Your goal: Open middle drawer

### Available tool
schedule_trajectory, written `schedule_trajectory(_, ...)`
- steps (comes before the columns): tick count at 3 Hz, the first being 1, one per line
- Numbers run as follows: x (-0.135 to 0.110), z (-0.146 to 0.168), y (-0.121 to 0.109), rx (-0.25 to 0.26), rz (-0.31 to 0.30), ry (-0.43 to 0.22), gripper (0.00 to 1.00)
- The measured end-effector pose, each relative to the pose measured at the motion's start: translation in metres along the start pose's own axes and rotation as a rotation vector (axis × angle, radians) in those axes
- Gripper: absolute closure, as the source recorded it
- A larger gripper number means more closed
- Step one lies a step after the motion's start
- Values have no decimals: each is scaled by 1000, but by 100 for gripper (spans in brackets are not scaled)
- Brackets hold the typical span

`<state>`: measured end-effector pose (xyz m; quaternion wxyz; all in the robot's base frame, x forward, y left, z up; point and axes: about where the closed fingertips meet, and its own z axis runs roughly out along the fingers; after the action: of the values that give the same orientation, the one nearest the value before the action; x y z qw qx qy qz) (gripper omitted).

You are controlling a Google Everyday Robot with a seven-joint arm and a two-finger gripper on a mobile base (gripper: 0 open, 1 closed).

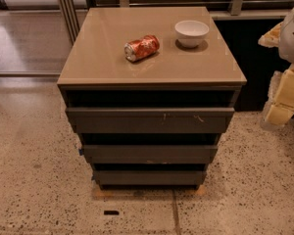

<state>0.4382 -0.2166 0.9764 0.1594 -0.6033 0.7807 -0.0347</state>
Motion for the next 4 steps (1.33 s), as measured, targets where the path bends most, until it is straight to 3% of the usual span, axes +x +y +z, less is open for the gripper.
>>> schedule_trajectory(1, 1, -11, 0, 8, -10, -2, 0)
schedule_trajectory(2, 17, -6, 14, 26, 1, -31, 0)
schedule_trajectory(3, 36, 34, 39, 18, 128, -91, 0)
schedule_trajectory(4, 42, 110, 66, -48, 297, -162, 0)
